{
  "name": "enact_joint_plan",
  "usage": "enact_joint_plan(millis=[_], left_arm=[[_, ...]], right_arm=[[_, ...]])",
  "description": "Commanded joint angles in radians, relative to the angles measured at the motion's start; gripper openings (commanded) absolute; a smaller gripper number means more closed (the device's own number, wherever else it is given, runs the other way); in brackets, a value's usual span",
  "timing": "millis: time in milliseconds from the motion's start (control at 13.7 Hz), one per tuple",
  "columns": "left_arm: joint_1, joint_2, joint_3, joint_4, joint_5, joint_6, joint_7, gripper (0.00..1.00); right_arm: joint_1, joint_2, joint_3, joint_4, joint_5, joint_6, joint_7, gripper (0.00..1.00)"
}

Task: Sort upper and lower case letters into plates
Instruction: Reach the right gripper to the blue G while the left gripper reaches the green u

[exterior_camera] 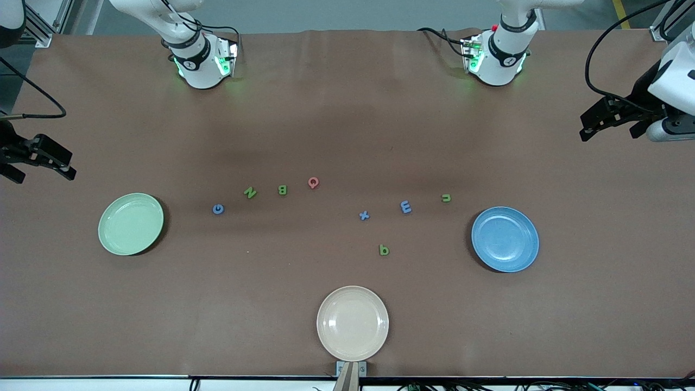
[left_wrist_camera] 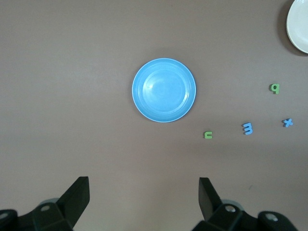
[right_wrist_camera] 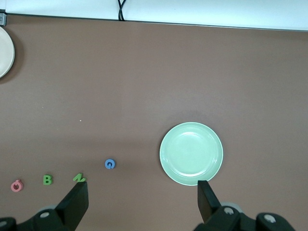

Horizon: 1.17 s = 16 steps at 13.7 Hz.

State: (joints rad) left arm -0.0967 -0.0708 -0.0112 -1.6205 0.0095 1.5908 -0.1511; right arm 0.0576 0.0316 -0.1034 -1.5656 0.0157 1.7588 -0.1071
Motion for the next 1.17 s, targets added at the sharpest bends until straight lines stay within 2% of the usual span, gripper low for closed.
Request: enact_joint_plan(millis=[0,291,656,729,1093], left_arm=[[0.003,0.005,-0.003,0.028,-0.008,-0.028,0.025,1.0],[-0.003,0.031,-0.003,0.03,0.004,-0.015,0.022,1.0],[-0.037,0.19,-0.022,0.018,-0.003,0.029,-0.068,1.0],[-0.04,0.192,-0.042,-0.017,-0.005,0.059,-0.109,1.0],[-0.035,0.194,-0.13,-0.267,-0.009,0.397,-0.408,1.0]], right_arm=[[-0.007,0.005,0.007,0.016,0.001,-0.005,-0.009,1.0],[-0.007,0.007,0.007,0.015,0.001,-0.007,-0.009,1.0],[0.002,0.025,0.013,0.015,0.003,-0.005,0.0,1.0],[0.017,0.033,0.013,0.015,0.004,-0.005,0.0,1.0],[0.123,0.125,0.013,-0.019,-0.013,-0.083,-0.002,1.0]])
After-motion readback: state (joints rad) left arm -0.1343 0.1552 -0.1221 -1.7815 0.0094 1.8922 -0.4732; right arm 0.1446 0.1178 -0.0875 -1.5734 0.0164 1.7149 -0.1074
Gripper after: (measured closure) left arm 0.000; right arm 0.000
